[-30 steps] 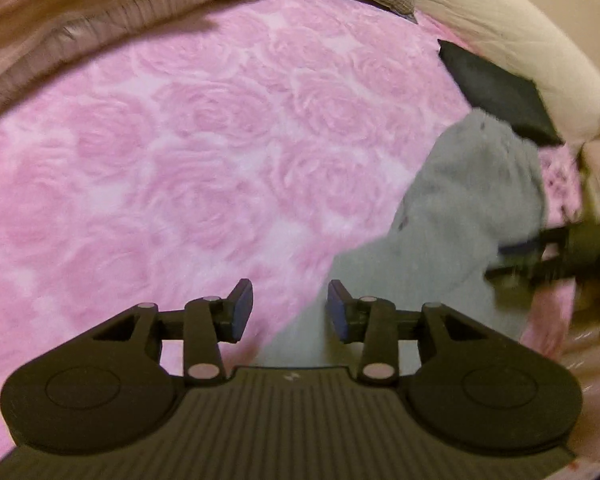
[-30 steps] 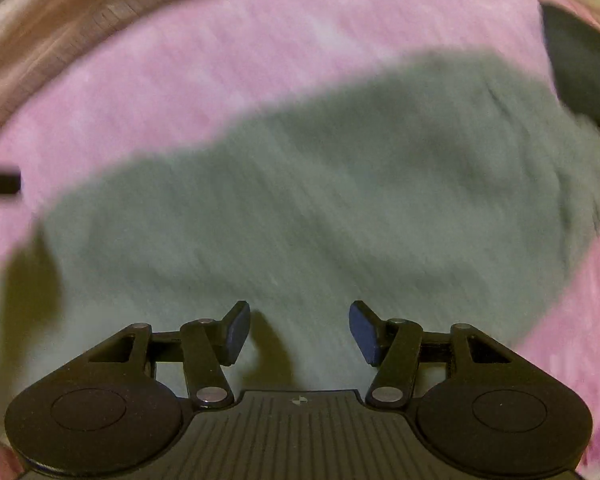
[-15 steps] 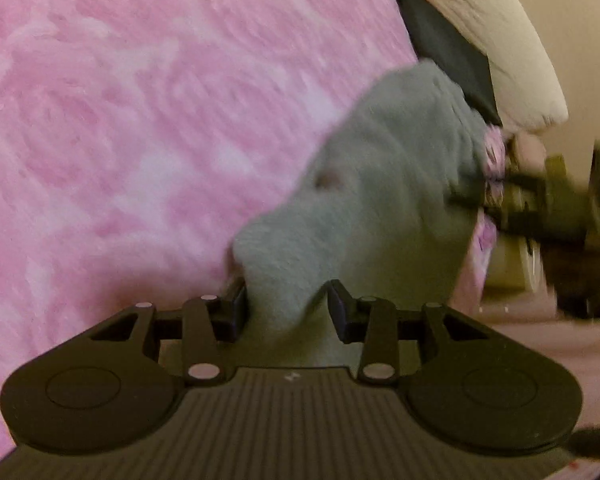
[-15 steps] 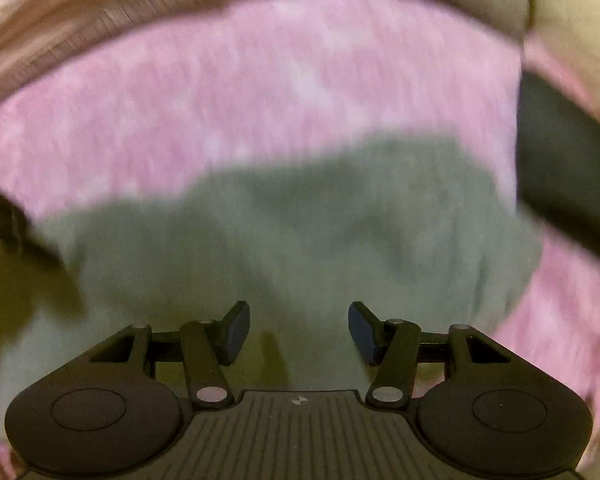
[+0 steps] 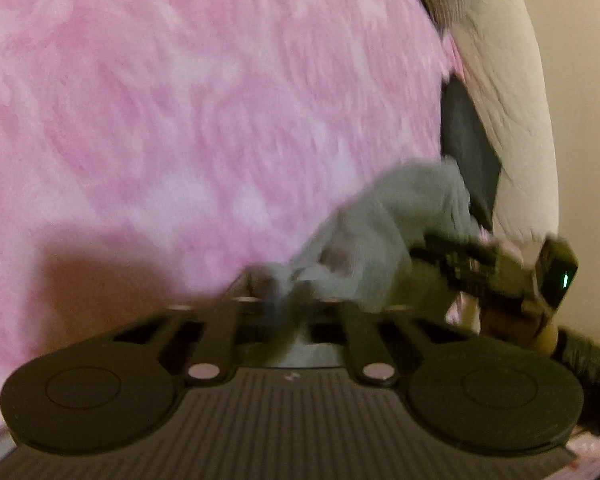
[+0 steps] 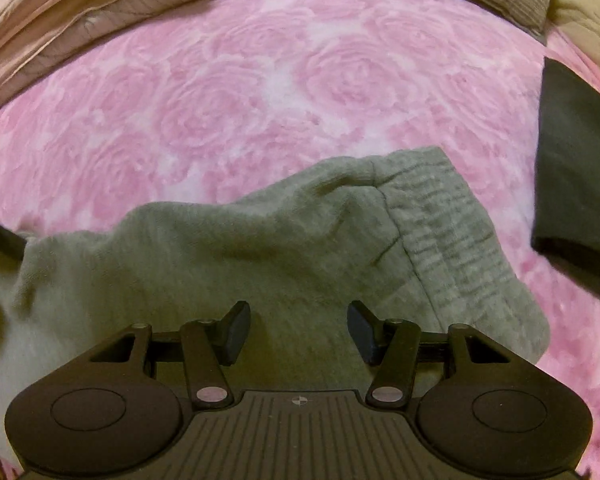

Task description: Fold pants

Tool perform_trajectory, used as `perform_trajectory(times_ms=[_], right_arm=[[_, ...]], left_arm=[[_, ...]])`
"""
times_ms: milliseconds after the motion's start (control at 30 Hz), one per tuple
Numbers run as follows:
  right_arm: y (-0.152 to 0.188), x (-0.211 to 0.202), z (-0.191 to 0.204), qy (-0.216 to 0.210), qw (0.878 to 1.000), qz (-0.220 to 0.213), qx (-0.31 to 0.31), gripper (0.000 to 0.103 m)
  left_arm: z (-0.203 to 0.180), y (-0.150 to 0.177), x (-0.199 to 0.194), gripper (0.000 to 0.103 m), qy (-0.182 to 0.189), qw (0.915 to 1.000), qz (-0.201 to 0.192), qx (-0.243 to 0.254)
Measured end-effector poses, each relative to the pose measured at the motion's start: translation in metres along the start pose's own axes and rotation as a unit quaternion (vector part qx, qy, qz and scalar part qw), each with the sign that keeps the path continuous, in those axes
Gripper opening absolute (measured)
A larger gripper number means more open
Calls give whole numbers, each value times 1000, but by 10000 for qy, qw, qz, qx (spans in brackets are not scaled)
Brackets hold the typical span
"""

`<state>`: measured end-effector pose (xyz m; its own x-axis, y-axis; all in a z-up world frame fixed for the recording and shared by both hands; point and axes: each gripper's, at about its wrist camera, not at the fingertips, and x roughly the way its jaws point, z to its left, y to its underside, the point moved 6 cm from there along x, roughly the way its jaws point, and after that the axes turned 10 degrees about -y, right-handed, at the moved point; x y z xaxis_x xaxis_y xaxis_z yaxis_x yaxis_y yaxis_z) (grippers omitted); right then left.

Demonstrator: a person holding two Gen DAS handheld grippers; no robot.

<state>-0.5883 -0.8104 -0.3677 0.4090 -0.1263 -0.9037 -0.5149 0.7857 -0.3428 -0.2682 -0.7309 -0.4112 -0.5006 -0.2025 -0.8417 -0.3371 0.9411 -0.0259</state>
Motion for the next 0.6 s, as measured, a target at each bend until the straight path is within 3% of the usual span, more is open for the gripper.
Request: perform_trajectory(times_ms=[33,100,267,300,367,433,500,600], right_arm=[[-1,1,0,9,10000,-25,20,49],[1,1,-1,8,10000,-70,32,49],[0,1,-2,13,9999,-117,81,48],[0,1,-3,18,9999,-124,103,48],[1,0,-3,32,9998,-136,108,48],[3,-1,-2,50,9998,-153,73,48],[5,0,-2,69,9998,-182,52,49],[6,1,-1,115,9997,-207,55,49]], left_arm=[[6,-7,-12,0,-40,9993,-334,-150],[11,-15,-28,0,-85,9981,-590,-166],[11,-10,-26,1,-133,9995,-295,47],[14,-8,-28,3,-175,9994,-292,58],[21,-10,-31,21,-385,9984,-415,-24],[26,-12,-27,28,-365,9983,-424,-187],[23,-10,-16,28,-278,9994,-151,-119],[0,2,10,28,-6,9975,619,353]])
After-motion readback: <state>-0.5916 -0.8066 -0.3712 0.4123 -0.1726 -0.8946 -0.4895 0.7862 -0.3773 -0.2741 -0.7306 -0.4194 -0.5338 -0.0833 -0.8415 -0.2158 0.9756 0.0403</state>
